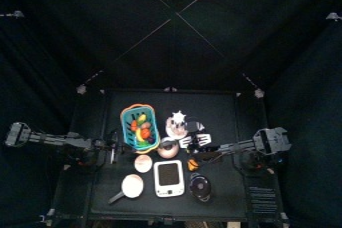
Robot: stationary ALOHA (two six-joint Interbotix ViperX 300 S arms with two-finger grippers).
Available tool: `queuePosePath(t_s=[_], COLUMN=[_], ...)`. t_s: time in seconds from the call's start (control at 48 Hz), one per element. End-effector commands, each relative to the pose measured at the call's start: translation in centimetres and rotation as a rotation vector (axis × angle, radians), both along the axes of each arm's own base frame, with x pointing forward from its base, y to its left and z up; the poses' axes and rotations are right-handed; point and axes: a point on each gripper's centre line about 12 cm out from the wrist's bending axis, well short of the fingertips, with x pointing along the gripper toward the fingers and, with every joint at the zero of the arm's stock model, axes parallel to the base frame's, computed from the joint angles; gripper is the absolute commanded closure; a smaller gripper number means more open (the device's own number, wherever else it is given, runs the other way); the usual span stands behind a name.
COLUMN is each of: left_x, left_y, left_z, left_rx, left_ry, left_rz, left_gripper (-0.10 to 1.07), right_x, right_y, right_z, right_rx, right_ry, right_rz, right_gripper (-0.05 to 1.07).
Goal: Pull out large knife from holder
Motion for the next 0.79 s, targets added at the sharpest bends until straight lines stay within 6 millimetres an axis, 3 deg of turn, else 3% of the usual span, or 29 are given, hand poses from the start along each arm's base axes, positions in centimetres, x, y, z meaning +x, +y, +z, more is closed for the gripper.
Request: queuePosePath(t_s=[0.0,0.479,0.771], left_x=[0.2,0.3,0.3], left_y=[0.0,0.0,0.0], left_z=[0.5,0.6,0.7], left_rx=[0.001,0.002,0.004], left_ry=[-0.015,-0.017,-0.02], left_rz=[0.002,0.002,0.001], left_gripper=[1.0,1.0,1.0], right_x=[-0.2,0.5,-0.5], right_y=[-0.1,1.2,2.2], right_z=[1.7,3.8,5.0], right_rx=[-0.01,-0.035,-0.058], right_ry=[-0.053,-0.112,-0.108], right_rz=[0.007,0.063,0.072], right_gripper=[0.72,0.76,0.82])
